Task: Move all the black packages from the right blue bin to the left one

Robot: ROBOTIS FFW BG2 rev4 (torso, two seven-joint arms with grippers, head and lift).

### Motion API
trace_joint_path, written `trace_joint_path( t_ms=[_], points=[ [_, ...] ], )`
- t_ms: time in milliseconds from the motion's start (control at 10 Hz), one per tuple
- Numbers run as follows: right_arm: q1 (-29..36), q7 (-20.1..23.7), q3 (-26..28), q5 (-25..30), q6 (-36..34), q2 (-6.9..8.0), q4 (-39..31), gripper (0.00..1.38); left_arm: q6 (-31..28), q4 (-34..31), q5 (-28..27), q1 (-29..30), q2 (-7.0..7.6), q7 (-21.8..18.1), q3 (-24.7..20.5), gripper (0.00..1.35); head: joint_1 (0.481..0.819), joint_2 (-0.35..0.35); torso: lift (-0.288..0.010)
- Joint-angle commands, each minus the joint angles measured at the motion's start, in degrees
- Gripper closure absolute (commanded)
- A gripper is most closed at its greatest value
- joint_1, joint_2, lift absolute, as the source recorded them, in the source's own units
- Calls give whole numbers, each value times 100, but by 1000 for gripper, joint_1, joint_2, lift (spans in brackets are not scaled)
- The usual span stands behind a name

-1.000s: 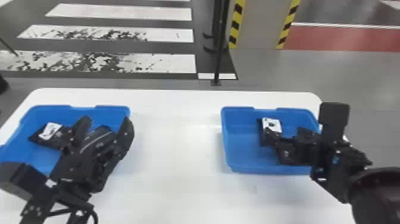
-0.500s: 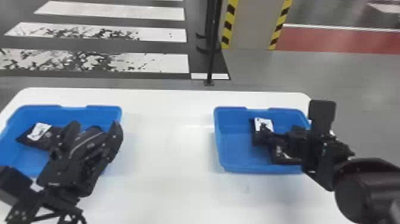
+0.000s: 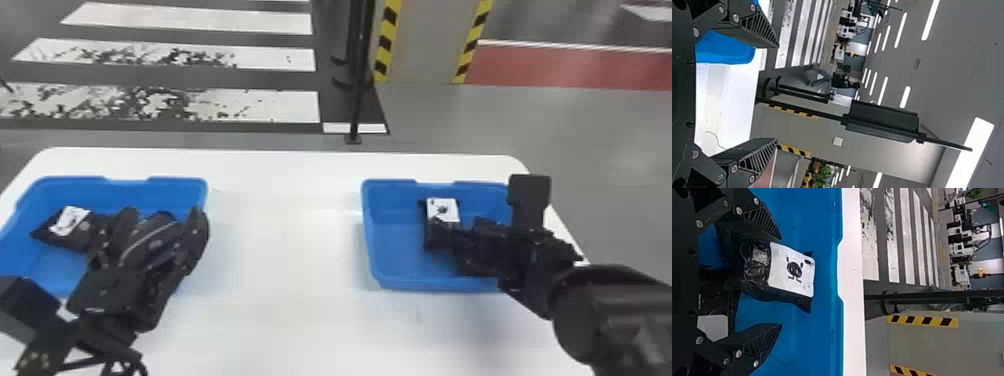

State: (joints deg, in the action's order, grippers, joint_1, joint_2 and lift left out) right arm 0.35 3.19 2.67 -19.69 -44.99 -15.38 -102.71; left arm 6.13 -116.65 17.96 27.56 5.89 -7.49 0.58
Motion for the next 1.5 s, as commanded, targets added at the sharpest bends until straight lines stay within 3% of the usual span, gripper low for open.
trace_joint_path(
  t_ms=[0,200,300,500,700,800,1000,1200,1300,1400],
  points=[
    [-260,375,-4,50,84,0,533,475,-22,1,10,0,0,-7,11,236,695,-83,-176],
    [-302,551,7,-476,-268,9,617,1003,-93,15,55,0,0,-7,11,236,695,-75,-176],
    [-246,498,7,-739,-310,26,533,1168,-93,29,44,-14,0,2,11,236,695,-66,-176],
    [21,507,99,-1116,-85,35,209,1190,-79,71,55,-14,0,-7,22,236,695,-45,-176],
    [91,858,99,-1310,914,35,589,1190,-51,85,67,-28,0,-7,34,236,695,-30,-176],
    [119,990,156,-1527,1026,35,716,1190,-22,113,67,-42,-9,-7,34,236,695,-29,-176],
    [91,1614,282,-1630,1195,9,772,1190,104,127,55,-42,-9,2,34,236,695,-30,-176],
    [-232,2449,-267,-2201,1097,-202,828,1190,189,127,330,-70,27,2,240,231,695,-13,-176],
    [-499,2906,-541,-2315,998,-290,884,1190,231,113,672,-113,88,-7,411,231,695,19,-176],
    [-668,3214,-781,-2475,956,-334,856,1190,301,99,1415,-183,141,-139,639,231,695,38,-176]
  ],
)
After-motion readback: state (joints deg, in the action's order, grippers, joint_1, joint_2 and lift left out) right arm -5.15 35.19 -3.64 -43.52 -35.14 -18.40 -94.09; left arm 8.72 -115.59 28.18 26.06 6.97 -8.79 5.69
